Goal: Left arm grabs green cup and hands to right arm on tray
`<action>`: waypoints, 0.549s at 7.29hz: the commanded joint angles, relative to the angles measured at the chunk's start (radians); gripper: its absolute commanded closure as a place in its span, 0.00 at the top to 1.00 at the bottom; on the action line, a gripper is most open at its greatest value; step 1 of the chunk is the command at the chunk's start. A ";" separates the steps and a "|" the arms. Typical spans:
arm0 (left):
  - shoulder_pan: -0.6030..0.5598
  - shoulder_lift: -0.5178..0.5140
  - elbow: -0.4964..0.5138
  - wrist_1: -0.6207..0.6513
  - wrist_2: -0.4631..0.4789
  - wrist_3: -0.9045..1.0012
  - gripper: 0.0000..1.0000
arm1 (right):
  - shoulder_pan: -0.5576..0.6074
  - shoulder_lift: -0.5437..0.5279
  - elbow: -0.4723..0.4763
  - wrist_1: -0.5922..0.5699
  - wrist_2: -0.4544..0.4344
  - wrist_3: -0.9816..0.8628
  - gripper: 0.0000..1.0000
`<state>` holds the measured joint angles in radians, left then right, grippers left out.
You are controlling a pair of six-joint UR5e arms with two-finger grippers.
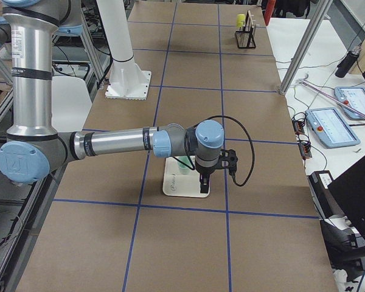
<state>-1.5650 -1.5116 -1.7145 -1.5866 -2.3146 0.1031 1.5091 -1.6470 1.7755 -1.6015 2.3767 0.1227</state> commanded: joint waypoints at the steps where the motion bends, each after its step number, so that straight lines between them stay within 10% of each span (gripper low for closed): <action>1: -0.006 0.019 -0.005 0.005 0.001 0.001 1.00 | 0.028 -0.016 -0.011 0.000 0.004 -0.005 0.99; 4: -0.007 0.022 0.021 0.004 0.001 0.004 1.00 | 0.075 -0.016 -0.048 -0.002 0.010 -0.090 0.99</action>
<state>-1.5711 -1.4904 -1.7086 -1.5811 -2.3137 0.1051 1.5670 -1.6623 1.7415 -1.6024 2.3840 0.0641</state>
